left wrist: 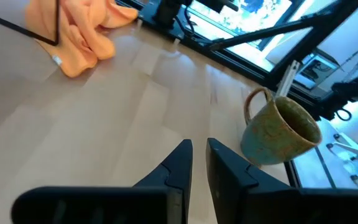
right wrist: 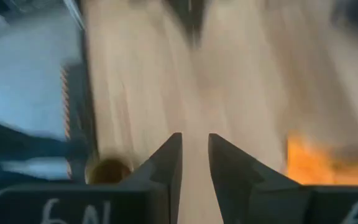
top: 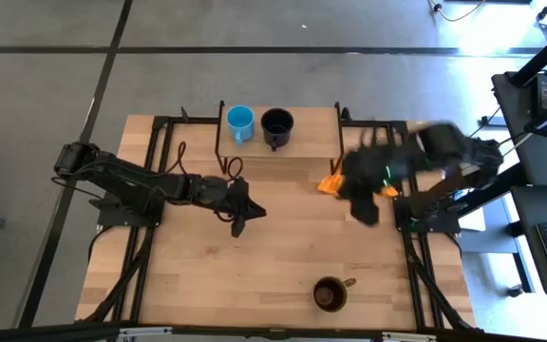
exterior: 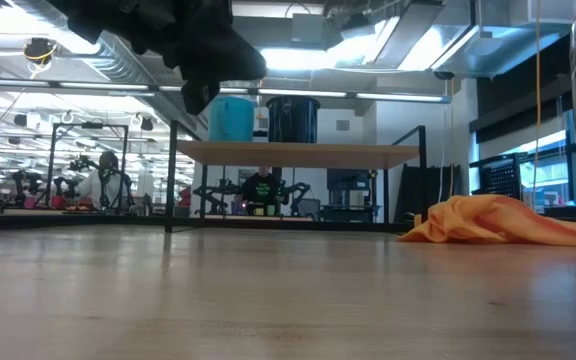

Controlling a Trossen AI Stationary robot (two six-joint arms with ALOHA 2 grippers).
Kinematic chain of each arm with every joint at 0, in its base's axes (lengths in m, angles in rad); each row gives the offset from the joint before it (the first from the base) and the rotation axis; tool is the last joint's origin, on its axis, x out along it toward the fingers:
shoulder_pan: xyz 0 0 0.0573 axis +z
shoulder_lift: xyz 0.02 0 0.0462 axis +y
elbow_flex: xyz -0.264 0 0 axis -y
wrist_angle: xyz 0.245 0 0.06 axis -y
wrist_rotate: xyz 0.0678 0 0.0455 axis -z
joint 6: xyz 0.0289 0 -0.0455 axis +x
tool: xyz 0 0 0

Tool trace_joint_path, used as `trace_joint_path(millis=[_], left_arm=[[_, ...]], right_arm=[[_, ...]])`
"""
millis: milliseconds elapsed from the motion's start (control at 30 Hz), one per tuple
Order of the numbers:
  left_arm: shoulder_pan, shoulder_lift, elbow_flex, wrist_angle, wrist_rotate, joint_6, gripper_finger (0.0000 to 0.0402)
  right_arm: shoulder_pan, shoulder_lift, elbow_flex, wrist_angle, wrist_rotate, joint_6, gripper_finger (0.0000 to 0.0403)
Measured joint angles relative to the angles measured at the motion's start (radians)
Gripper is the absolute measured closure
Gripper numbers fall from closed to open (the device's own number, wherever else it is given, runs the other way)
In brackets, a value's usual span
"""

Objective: Stack small to large cups/mugs on shelf
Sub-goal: Put the green mug on the shelf

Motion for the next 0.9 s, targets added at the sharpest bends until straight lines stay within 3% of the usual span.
trace_joint_path(millis=[167, 300, 433, 633, 900], left_arm=[[0.005, 0.000, 0.000, 0.006, 0.026, 0.002, 0.0360], [0.005, 0.000, 0.000, 0.009, 0.052, 0.009, 0.0360], [0.005, 0.000, 0.000, 0.008, 0.065, 0.009, 0.0360], [0.005, 0.000, 0.000, -0.002, 0.066, 0.000, 0.0360], [0.005, 0.000, 0.000, -0.063, 0.066, -0.004, 0.0360]], right_arm=[[0.225, -0.135, -0.366, 0.072, 0.072, 0.391, 0.0323], [0.380, -0.210, -0.638, 0.379, 0.153, 0.603, 0.0323], [0.450, -0.220, -0.803, 0.613, 0.184, 0.736, 0.0323], [0.516, -0.155, -0.893, 0.775, 0.140, 0.769, 0.0323], [0.550, -0.082, -0.893, 0.654, 0.119, 0.687, 0.0323]])
